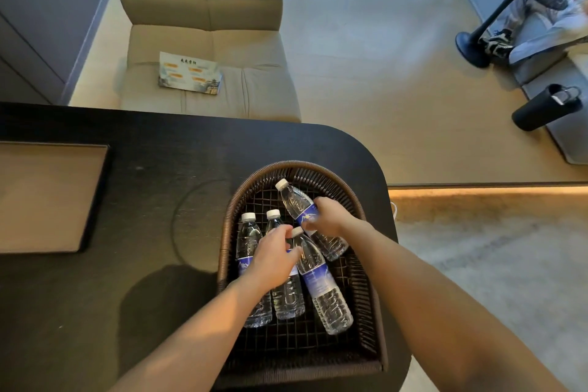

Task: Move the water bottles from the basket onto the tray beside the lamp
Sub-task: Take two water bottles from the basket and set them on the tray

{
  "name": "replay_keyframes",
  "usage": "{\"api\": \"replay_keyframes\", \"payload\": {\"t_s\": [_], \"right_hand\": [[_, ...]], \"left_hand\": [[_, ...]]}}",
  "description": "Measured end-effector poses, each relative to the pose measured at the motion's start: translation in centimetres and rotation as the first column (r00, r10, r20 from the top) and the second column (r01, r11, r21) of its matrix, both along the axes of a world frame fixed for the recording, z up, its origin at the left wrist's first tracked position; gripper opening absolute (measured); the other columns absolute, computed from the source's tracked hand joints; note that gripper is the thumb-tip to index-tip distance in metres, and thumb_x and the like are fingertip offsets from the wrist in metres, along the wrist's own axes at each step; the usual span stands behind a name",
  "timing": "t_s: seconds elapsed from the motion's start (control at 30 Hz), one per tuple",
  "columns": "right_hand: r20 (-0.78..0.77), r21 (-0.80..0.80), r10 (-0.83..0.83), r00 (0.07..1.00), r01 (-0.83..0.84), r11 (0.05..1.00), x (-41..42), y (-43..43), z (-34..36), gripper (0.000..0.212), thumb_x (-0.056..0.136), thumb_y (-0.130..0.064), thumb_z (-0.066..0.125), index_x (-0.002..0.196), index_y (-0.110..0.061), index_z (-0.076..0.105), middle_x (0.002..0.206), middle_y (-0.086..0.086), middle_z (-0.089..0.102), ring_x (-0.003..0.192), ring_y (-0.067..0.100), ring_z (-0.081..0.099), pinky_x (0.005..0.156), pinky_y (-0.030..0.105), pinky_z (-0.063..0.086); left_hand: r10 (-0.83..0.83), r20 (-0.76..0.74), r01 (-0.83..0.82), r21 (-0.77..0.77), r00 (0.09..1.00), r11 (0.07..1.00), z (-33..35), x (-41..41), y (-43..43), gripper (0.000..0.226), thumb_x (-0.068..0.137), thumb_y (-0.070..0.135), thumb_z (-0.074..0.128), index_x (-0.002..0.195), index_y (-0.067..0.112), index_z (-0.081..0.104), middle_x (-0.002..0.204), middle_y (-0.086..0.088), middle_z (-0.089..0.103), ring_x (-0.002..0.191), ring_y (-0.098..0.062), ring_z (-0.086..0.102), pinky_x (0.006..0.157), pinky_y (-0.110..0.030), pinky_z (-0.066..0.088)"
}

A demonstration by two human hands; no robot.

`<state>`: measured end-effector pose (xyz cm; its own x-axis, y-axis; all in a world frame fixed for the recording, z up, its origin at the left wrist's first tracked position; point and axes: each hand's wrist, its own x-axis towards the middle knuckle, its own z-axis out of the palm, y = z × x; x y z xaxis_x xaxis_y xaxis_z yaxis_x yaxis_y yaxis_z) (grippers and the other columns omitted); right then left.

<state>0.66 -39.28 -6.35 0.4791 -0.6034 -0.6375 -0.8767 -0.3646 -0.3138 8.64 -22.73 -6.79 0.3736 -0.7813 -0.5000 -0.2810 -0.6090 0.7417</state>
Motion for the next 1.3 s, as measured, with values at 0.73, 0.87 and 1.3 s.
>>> {"api": "replay_keyframes", "payload": {"t_s": [0.73, 0.87, 1.3], "right_hand": [[0.501, -0.075, -0.112, 0.858, 0.172, 0.982, -5.9, 2.5, 6.4, 0.025, 0.086, -0.01, 0.076, 0.101, -0.023, 0.061, 0.087, -0.017, 0.061, 0.08, -0.002, 0.062, 0.068, 0.01, 0.043], [0.526, -0.079, -0.115, 0.842, 0.183, 0.98, -6.6, 3.4, 6.8, 0.032, 0.087, -0.015, 0.077, 0.114, -0.02, 0.062, 0.1, -0.009, 0.064, 0.094, 0.006, 0.064, 0.08, 0.012, 0.047], [0.542, -0.025, -0.226, 0.81, 0.285, 0.958, -10.3, 7.9, 7.7, 0.053, 0.087, -0.026, 0.079, 0.133, -0.025, 0.052, 0.129, 0.0, 0.06, 0.116, 0.01, 0.06, 0.103, 0.039, 0.052]], "left_hand": [[-0.393, 0.232, 0.303, 0.342, 0.89, 0.889, 1.0, -1.5, -6.3, 0.048, 0.073, 0.048, 0.086, 0.094, 0.02, 0.053, 0.115, -0.007, 0.067, 0.11, -0.03, 0.063, 0.079, -0.04, 0.049], [-0.287, 0.065, 0.261, 0.263, 0.956, 0.929, 0.9, -2.1, -4.9, 0.061, 0.067, 0.045, 0.091, 0.11, 0.016, 0.061, 0.127, -0.009, 0.055, 0.117, -0.03, 0.057, 0.096, -0.046, 0.053], [0.154, -0.6, -0.241, -0.067, 0.785, 0.968, 0.5, -4.8, 6.8, 0.08, 0.077, 0.013, 0.089, 0.129, 0.051, 0.042, 0.124, -0.005, 0.068, 0.116, -0.019, 0.069, 0.098, -0.049, 0.058]]}}
